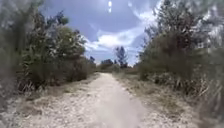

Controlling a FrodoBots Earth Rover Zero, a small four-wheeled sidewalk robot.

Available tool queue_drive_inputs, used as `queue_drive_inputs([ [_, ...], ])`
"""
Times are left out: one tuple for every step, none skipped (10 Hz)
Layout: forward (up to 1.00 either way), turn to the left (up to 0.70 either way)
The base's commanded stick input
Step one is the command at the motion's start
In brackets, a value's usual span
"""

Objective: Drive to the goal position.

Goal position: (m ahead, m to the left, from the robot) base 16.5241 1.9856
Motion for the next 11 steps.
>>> queue_drive_inputs([
  [0.50, 0.00],
  [0.50, 0.00],
  [0.50, 0.00],
  [0.50, 0.00],
  [0.50, 0.00],
  [0.50, 0.00],
  [0.50, 0.00],
  [0.50, 0.00],
  [0.50, 0.00],
  [0.50, 0.00],
  [0.50, 0.00],
])
